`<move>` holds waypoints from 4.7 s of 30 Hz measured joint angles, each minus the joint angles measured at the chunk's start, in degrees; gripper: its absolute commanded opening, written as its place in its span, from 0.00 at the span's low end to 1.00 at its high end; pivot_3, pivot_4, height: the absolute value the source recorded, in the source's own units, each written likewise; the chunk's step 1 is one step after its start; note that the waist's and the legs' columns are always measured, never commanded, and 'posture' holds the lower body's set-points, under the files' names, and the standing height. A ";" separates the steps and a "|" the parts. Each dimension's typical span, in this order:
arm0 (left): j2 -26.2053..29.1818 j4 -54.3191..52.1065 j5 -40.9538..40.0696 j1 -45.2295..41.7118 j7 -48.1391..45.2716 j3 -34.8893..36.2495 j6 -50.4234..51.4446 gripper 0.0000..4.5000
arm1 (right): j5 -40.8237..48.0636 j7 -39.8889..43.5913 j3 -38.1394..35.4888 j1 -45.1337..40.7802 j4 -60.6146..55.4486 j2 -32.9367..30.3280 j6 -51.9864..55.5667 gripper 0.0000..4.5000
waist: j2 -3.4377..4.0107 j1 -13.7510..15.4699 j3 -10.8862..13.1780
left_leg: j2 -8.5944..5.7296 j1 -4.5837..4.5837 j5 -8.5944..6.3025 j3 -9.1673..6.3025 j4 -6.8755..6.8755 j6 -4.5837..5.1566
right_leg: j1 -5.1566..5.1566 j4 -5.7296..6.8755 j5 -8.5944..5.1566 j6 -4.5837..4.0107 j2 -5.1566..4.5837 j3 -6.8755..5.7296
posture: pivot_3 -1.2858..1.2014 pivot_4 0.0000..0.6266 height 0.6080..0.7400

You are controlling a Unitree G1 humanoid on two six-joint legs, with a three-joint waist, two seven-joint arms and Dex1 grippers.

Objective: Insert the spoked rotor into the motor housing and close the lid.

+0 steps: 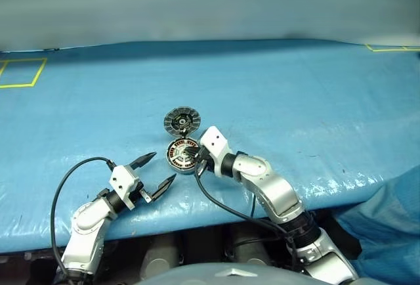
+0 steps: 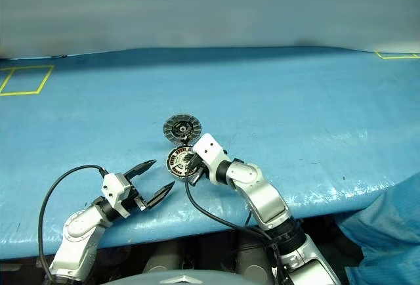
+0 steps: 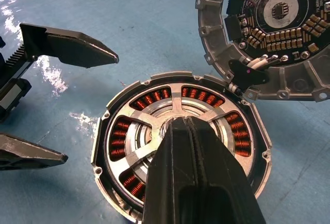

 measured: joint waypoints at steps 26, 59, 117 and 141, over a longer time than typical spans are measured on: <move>0.07 0.50 -0.24 0.10 0.83 0.63 -0.20 1.00 | -0.83 -3.42 -12.15 -25.37 27.12 4.63 -7.65 0.00 | 0.03 -0.70 0.02 | 0.00 -0.05 0.02 0.09 -0.04 -0.02 | 0.04 0.05 0.19 0.29 0.08 0.06 | 0.52 0.24 1.00; -0.09 0.47 -0.07 -0.09 0.99 1.41 -0.31 1.00 | 6.31 2.85 -13.44 -27.27 25.72 5.33 -2.35 0.00 | 0.06 -0.88 0.04 | 0.03 -0.05 0.08 0.15 -0.05 -0.10 | -0.02 0.09 0.29 -0.28 0.09 0.08 | 0.52 0.24 1.00; 0.18 0.24 -0.93 -0.50 2.06 3.13 1.10 1.00 | 2.48 1.46 1.87 -2.30 1.96 3.41 2.67 0.00 | -0.01 -0.55 -0.01 | 0.09 0.15 0.11 0.02 -0.16 -0.17 | -0.01 0.03 0.02 -0.15 0.09 -0.02 | 0.52 0.24 1.00; 0.19 0.24 -0.92 -0.99 1.12 2.43 1.16 1.00 | 2.62 -0.34 -1.50 -1.47 0.55 1.97 0.85 0.99 | -0.01 -0.15 -0.01 | 0.09 0.03 0.11 0.03 -0.17 -0.17 | 0.02 0.03 0.02 -0.15 0.10 -0.02 | 0.52 0.24 1.00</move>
